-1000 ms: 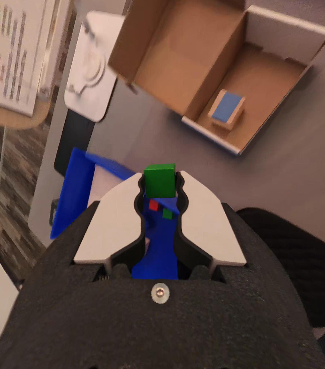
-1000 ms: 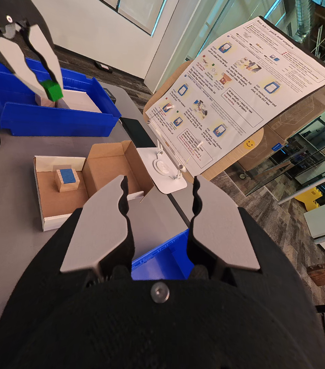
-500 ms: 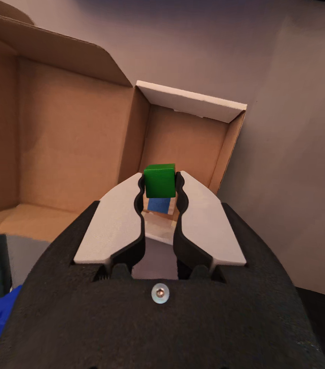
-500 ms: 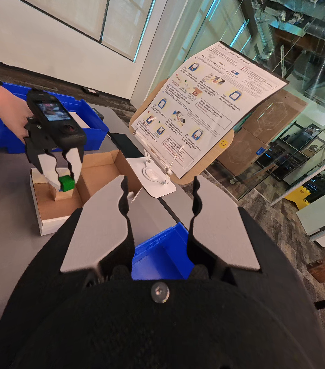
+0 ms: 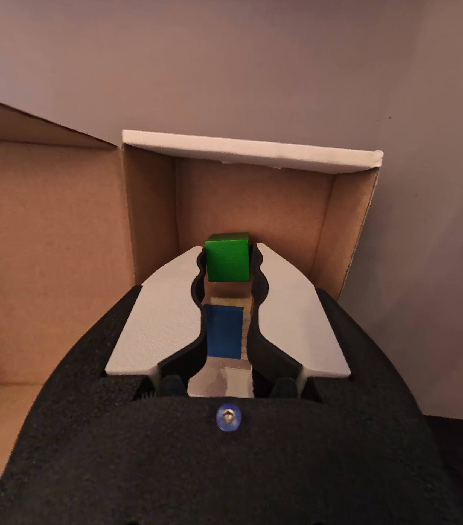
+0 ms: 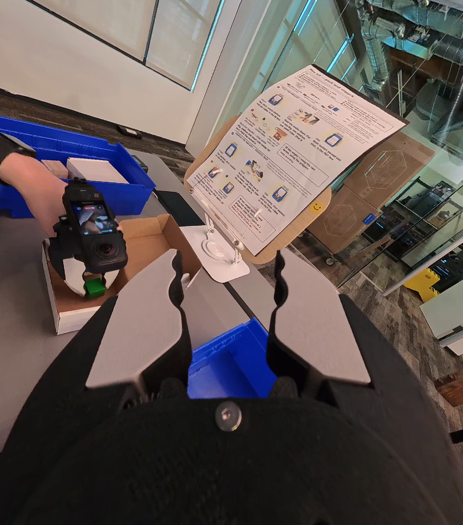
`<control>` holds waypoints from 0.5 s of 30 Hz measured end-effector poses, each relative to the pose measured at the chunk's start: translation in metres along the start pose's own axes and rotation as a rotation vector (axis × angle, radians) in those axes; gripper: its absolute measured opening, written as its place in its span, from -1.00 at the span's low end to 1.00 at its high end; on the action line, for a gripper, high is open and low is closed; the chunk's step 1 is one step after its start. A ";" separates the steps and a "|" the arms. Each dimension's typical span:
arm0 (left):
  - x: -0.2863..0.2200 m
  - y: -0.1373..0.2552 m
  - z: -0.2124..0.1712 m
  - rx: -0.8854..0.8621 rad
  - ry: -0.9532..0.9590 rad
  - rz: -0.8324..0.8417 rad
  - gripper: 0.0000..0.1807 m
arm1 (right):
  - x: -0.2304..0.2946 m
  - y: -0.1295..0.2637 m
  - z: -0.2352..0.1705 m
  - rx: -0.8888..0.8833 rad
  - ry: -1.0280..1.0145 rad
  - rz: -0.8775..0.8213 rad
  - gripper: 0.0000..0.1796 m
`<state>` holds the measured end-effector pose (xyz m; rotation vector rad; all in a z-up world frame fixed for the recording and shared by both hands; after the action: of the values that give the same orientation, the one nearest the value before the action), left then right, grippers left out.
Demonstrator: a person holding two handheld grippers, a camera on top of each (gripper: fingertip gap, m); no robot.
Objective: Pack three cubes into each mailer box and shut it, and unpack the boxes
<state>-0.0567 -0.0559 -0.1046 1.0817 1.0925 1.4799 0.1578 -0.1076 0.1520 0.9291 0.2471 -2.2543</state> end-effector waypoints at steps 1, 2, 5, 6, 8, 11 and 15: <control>0.000 -0.002 -0.001 0.007 -0.004 -0.003 -0.68 | 0.000 0.000 0.000 -0.001 -0.002 -0.001 -0.30; 0.000 -0.003 -0.002 0.011 -0.006 0.001 -0.68 | -0.001 0.001 -0.001 -0.002 -0.004 -0.002 -0.30; 0.000 -0.006 -0.003 0.015 -0.002 -0.004 -0.68 | -0.001 0.001 -0.002 0.000 -0.008 0.001 -0.30; 0.000 -0.008 -0.004 0.027 0.001 -0.005 -0.67 | -0.001 0.000 -0.002 0.002 -0.007 0.003 -0.30; 0.001 -0.009 -0.006 0.039 0.015 -0.009 -0.63 | 0.000 0.000 -0.003 0.006 -0.007 0.005 -0.30; 0.000 0.000 -0.001 -0.009 0.037 -0.016 -0.55 | 0.001 -0.001 -0.004 0.015 -0.006 0.011 -0.29; -0.001 0.044 0.009 -0.166 0.077 -0.004 -0.52 | 0.001 -0.001 -0.007 0.028 -0.007 0.015 -0.29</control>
<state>-0.0563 -0.0614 -0.0603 0.9128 1.0039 1.5907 0.1601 -0.1044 0.1460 0.9339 0.2058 -2.2525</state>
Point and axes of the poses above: each gripper's, where its closed fingertips meet, y back along the fingers, z out of its top, x = y × z across the jaws, the point moved 4 cm from there along y, back along the fingers, and after that the axes turned 14 degrees about y, right-handed, at the moved point
